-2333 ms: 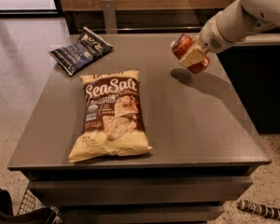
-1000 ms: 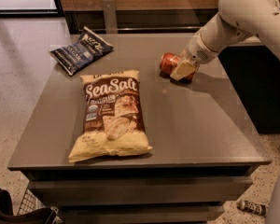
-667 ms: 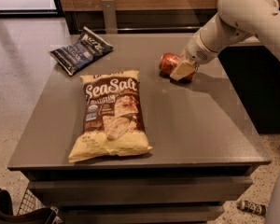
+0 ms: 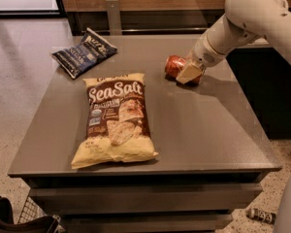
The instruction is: Knock coke can over
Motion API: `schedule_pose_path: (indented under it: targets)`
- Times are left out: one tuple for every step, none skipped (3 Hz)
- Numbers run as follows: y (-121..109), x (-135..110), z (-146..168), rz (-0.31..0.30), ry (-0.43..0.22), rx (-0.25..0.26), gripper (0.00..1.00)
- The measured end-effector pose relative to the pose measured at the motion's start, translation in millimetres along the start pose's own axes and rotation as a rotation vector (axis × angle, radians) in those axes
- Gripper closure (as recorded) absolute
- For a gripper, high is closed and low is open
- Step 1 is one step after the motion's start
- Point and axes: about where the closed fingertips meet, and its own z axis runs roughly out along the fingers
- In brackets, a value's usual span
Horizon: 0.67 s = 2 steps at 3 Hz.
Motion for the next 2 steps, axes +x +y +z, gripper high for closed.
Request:
schedule_pose_path:
  targets:
    - [1.3, -0.4, 3.2, -0.001, 0.001, -0.006, 0.05]
    - [1.8, -0.6, 4.3, -0.002, 0.001, -0.008, 0.0]
